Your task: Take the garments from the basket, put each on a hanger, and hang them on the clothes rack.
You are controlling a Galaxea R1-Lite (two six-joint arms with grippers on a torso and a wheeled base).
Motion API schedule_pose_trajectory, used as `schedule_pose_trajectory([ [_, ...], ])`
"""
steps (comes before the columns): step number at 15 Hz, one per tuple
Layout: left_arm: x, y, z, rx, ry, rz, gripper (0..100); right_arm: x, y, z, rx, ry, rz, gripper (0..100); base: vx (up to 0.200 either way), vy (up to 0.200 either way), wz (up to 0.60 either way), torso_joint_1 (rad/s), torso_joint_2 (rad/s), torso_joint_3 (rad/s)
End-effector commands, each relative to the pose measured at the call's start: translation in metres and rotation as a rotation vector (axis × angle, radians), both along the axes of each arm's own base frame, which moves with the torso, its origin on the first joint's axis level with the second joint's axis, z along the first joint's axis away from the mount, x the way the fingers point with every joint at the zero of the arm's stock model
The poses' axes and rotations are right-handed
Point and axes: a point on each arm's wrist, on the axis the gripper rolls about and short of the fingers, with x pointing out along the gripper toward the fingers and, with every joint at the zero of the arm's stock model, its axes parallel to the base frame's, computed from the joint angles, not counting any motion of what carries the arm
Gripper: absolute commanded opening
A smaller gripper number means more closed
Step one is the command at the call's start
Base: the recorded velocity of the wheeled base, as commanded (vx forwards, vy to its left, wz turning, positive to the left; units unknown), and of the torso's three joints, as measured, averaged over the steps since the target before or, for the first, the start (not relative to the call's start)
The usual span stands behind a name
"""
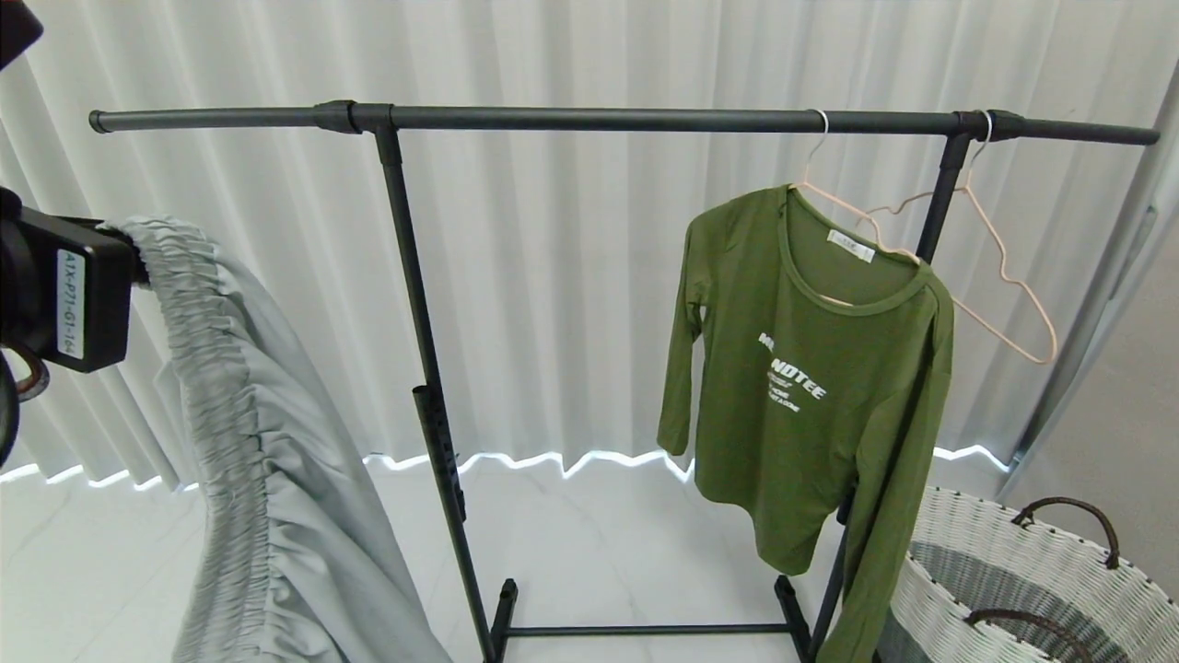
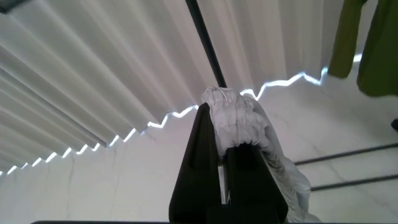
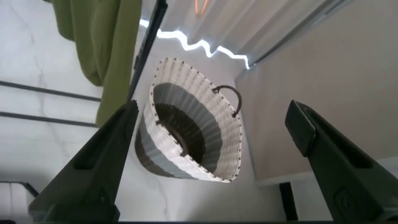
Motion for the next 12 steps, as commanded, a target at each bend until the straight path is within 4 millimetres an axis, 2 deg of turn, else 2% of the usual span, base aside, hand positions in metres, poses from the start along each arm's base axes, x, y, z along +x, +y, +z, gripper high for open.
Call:
schedule_pose_trajectory([
  [1,-0.001,0.001,-0.001,0.014,-0.005,-0.001,0,0.003,0.001,-0.001,0.008,0.008,0.001,100,0.000,0.000,0.00,0.163,-0.46,-0.295],
  [6,-0.004,0.003,-0.004,0.035,-0.004,-0.006,0,0.008,0.002,-0.001,0.150,-0.028,-0.052,100,0.000,0.000,0.00,0.182,-0.48,-0.303],
  [8,-0.005,0.003,-0.005,0.037,-0.001,-0.006,0,0.010,0.002,-0.008,0.156,-0.044,-0.065,100,0.000,0.000,0.00,0.200,-0.50,-0.300],
  [12,-0.009,0.005,-0.003,0.031,-0.014,-0.006,0,0.013,0.002,-0.012,0.155,-0.067,-0.058,100,0.000,0.000,0.00,0.078,-0.19,-0.119],
])
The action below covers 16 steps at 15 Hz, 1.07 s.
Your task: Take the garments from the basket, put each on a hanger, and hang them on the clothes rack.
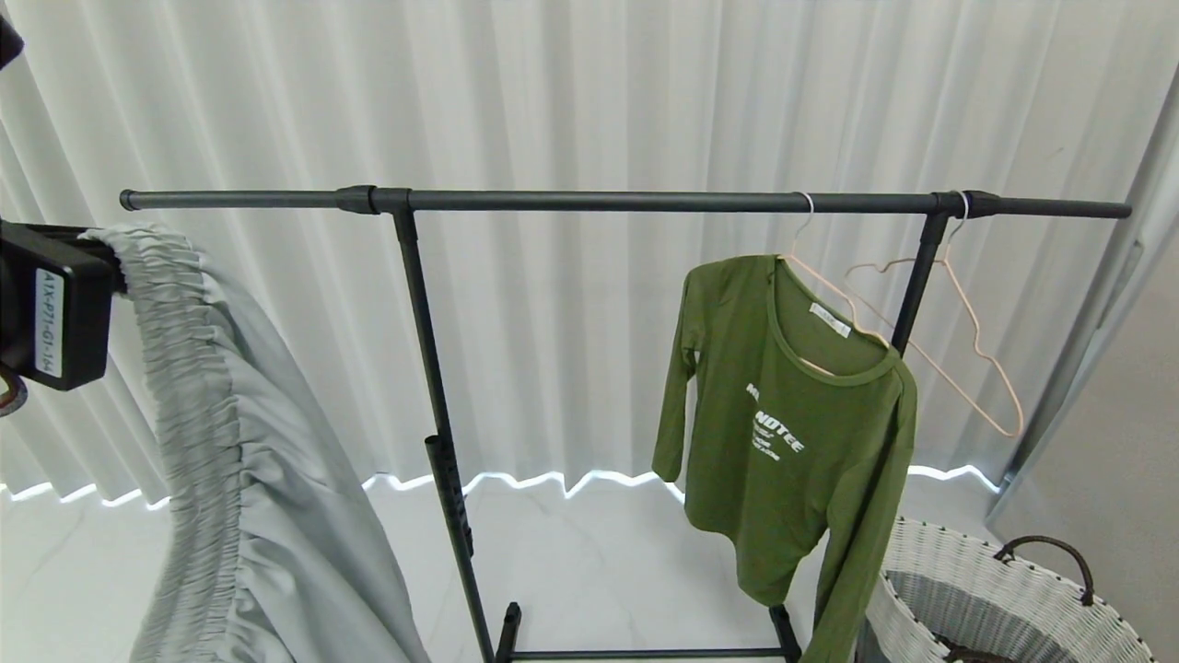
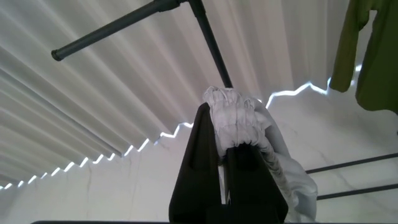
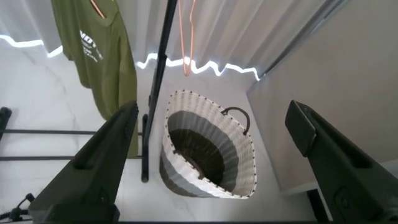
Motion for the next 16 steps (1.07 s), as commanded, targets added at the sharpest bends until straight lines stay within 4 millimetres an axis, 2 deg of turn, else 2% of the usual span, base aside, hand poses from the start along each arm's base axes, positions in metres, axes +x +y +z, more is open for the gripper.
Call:
schedule_pose_trajectory([
  [1,-0.0020,0.0011,0.0004,-0.002,-0.004,0.000,0,0.0004,0.0001,-0.0015,-0.002,0.005,0.000,100,0.000,-0.200,0.00,0.022,-0.05,-0.032],
  [9,-0.0057,0.0027,-0.0043,0.002,0.004,-0.004,0,0.0001,0.0000,-0.0061,-0.005,0.018,0.000,100,0.000,-0.200,0.00,0.005,0.00,-0.001],
  [15,-0.0065,0.0031,-0.0039,-0.003,0.001,-0.005,0,0.0026,0.0006,-0.0082,-0.008,0.032,0.004,100,0.000,0.000,0.00,0.000,0.00,0.000],
  [16,-0.0066,0.0029,-0.0039,-0.003,0.001,-0.006,0,0.0030,0.0007,-0.0083,-0.009,0.033,0.004,100,0.200,0.000,0.00,-0.002,0.00,0.002],
])
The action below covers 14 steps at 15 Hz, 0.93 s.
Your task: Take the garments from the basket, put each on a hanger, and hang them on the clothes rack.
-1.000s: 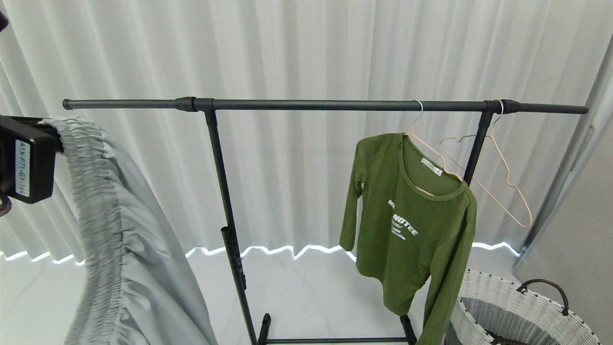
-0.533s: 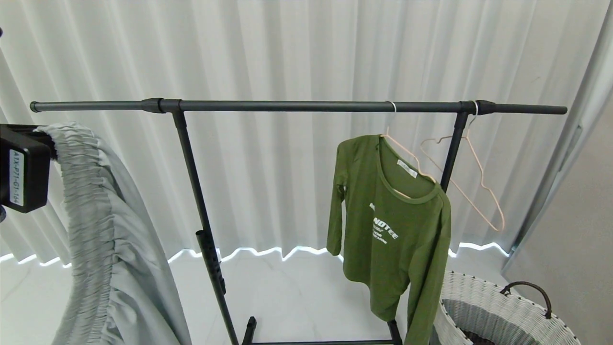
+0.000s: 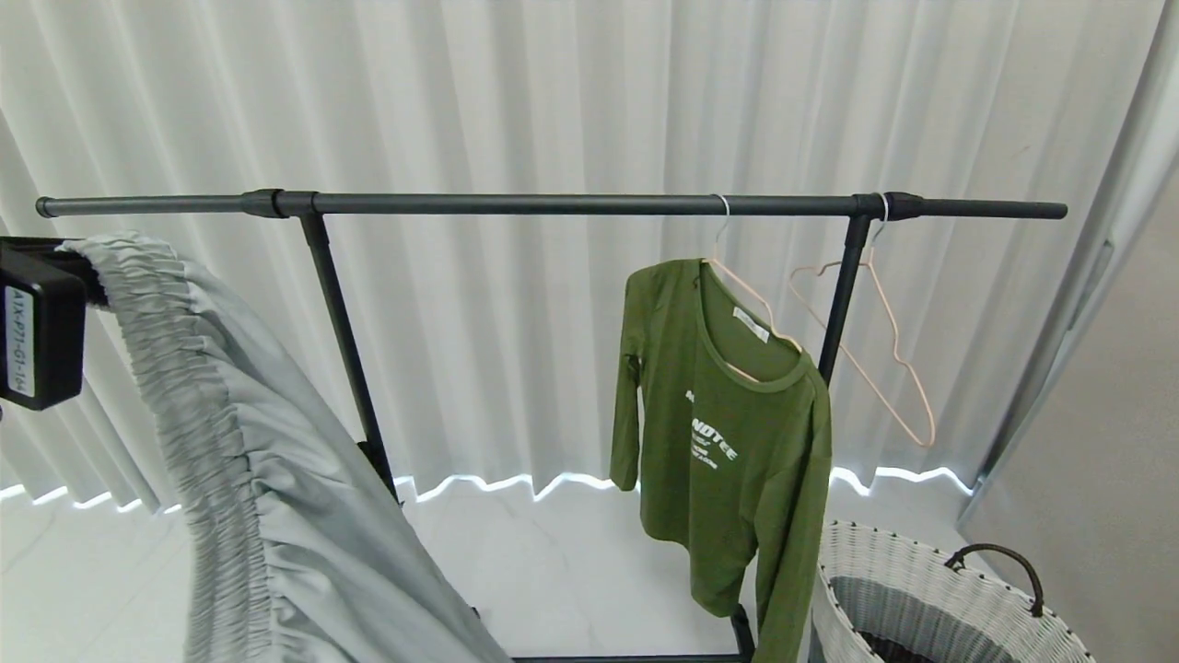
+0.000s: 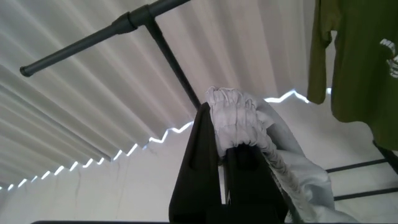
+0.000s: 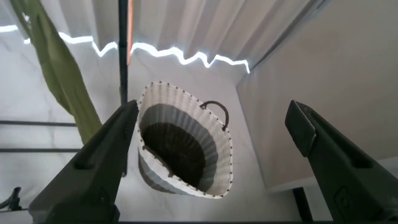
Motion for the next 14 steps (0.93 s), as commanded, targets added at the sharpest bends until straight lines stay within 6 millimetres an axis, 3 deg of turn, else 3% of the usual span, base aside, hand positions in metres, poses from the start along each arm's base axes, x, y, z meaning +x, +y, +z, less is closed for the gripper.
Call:
schedule_pose_trajectory([
  [1,0.000,0.000,0.000,0.001,0.000,0.001,0,0.002,0.000,0.000,0.000,0.005,0.000,100,0.200,0.000,0.00,0.002,0.00,0.002],
  [7,0.000,0.000,-0.001,0.003,0.004,-0.005,0,0.009,0.004,-0.005,0.041,0.044,0.082,100,0.200,0.000,0.00,-0.001,0.00,-0.001],
  [9,0.000,0.000,-0.001,0.000,0.007,-0.015,0,0.018,0.007,-0.021,0.074,0.093,0.099,100,0.200,0.000,0.00,0.000,0.00,0.000],
  [14,0.001,-0.001,-0.003,0.004,0.011,-0.016,0,0.069,0.019,-0.066,0.081,0.153,0.087,100,0.160,0.000,0.00,0.004,0.00,0.000],
])
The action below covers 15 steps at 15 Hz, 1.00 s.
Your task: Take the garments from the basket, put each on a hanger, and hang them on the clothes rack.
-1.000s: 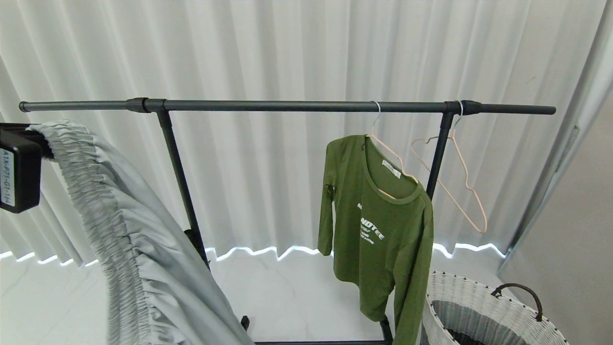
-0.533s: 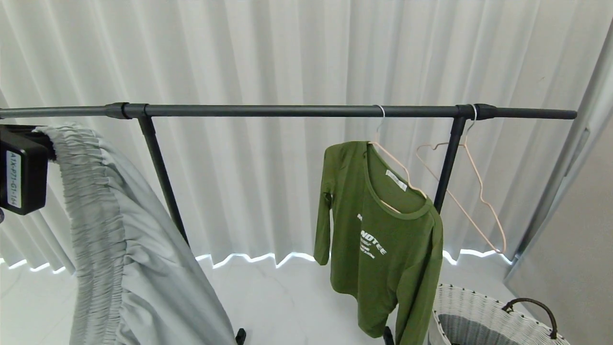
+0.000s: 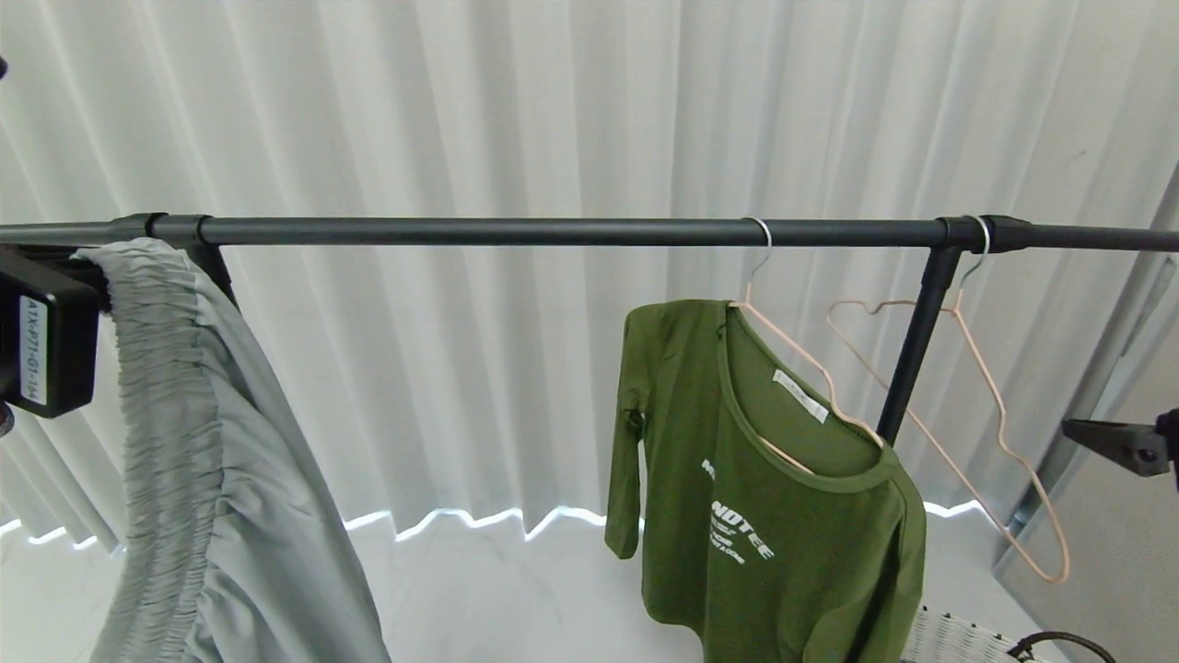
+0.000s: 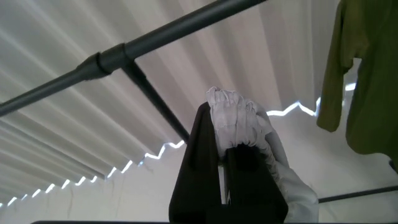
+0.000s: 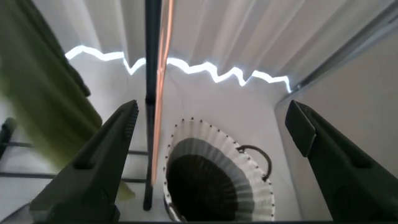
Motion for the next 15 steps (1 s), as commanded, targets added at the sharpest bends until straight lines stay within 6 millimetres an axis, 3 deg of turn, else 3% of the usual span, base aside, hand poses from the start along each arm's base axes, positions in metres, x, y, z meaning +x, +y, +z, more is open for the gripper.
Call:
schedule_pose_trajectory([
  [1,0.000,0.000,0.000,0.000,-0.001,0.001,0,0.026,0.006,-0.022,0.000,0.106,-0.014,100,0.000,0.000,0.00,0.000,0.00,0.000],
  [6,0.000,0.000,0.000,-0.002,-0.001,0.000,0,0.059,0.013,-0.042,0.081,0.176,-0.076,100,0.000,0.000,0.00,0.000,0.00,0.000],
  [10,-0.008,-0.001,-0.005,0.003,0.005,-0.040,0,0.097,0.022,-0.053,0.125,0.181,-0.108,100,0.000,0.000,0.00,0.000,0.00,0.000],
  [15,-0.018,-0.001,-0.010,0.004,0.001,-0.082,0,0.104,0.023,-0.056,0.139,0.199,-0.122,100,0.000,0.000,0.00,0.000,0.00,0.000],
])
